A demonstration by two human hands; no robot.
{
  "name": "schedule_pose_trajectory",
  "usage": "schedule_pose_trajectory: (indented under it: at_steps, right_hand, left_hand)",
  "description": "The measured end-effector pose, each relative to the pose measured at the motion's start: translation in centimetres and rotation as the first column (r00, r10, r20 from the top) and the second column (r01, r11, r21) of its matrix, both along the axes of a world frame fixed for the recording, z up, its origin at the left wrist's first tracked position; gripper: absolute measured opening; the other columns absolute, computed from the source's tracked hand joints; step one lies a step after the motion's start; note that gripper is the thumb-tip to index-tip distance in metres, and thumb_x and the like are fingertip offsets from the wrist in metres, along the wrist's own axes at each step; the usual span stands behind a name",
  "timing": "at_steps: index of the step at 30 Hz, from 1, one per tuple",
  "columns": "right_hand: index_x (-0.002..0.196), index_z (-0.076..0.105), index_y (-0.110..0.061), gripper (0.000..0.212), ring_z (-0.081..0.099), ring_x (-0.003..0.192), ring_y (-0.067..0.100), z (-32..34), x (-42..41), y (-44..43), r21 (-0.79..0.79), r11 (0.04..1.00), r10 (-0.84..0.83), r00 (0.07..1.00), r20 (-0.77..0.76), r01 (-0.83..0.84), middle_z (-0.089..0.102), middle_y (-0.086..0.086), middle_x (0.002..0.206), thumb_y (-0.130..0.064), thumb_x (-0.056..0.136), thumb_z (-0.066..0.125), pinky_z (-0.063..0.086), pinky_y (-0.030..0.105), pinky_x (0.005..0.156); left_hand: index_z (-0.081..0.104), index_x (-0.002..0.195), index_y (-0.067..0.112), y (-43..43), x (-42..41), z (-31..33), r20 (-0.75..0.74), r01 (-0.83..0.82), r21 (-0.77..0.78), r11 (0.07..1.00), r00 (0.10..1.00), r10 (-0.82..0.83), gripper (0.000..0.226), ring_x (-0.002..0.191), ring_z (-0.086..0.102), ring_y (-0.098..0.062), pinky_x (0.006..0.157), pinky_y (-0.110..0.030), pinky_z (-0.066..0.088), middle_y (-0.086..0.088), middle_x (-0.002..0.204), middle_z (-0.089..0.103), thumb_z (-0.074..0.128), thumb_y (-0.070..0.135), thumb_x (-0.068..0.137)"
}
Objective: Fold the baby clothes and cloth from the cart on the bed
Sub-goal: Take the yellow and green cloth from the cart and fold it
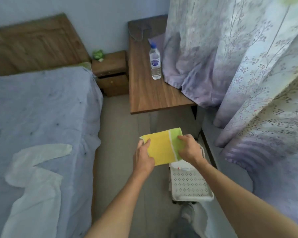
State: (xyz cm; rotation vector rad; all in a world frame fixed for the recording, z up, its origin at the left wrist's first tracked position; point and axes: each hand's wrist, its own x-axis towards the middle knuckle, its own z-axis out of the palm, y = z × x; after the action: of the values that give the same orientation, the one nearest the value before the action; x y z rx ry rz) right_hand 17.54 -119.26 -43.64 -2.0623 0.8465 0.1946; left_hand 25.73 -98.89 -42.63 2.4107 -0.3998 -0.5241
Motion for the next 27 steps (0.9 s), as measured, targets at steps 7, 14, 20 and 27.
schedule_pose_trajectory:
  at_steps: [7,14,20,27]
  right_hand:
    - [0.147,0.059,-0.018,0.073,0.058,0.123,0.024,9.2,4.3,8.3,0.002,0.995,0.094,0.976,0.196,-0.096,0.052,-0.003,0.134,-0.002,0.076,0.068,0.051,0.039,0.101]
    - [0.149,0.059,-0.011,0.082,0.066,0.113,0.029,16.5,7.2,18.1,0.370,0.927,-0.042,0.961,0.272,-0.064,0.064,0.012,0.134,0.017,0.074,0.074,0.060,0.042,0.094]
    - [0.142,0.065,-0.028,0.076,0.062,0.087,0.022,20.7,9.2,23.9,0.497,0.854,0.037,0.970,0.240,-0.156,0.066,0.001,0.107,0.014,0.079,0.069,0.050,0.030,0.069]
    - [0.132,0.070,-0.022,0.066,0.060,0.075,0.022,21.2,12.7,27.1,0.588,0.775,0.098,0.964,0.248,-0.230,0.068,0.008,0.104,0.019,0.080,0.066,0.044,0.020,0.042]
  left_hand:
    - [0.048,0.160,0.016,10.1,3.0,8.6,0.174,-0.065,-0.068,0.996,0.982,0.076,0.091,0.129,0.056,-0.022,0.102,-0.033,0.052,0.000,0.147,0.045,0.066,-0.009,0.074]
    - [0.044,0.162,0.023,22.1,2.9,16.6,0.230,-0.187,-0.120,0.975,0.950,0.211,0.093,0.133,0.052,-0.016,0.098,-0.019,0.044,0.008,0.144,0.045,0.072,-0.010,0.080]
    - [0.046,0.160,0.030,29.1,2.8,20.4,0.270,-0.228,-0.162,0.960,0.925,0.265,0.096,0.130,0.054,-0.012,0.100,-0.030,0.053,0.017,0.143,0.041,0.069,-0.012,0.077]
    - [0.047,0.160,0.035,32.5,4.8,24.5,0.357,-0.217,-0.108,0.970,0.902,0.242,0.095,0.115,0.059,-0.011,0.087,-0.027,0.053,0.023,0.136,0.042,0.063,-0.010,0.078]
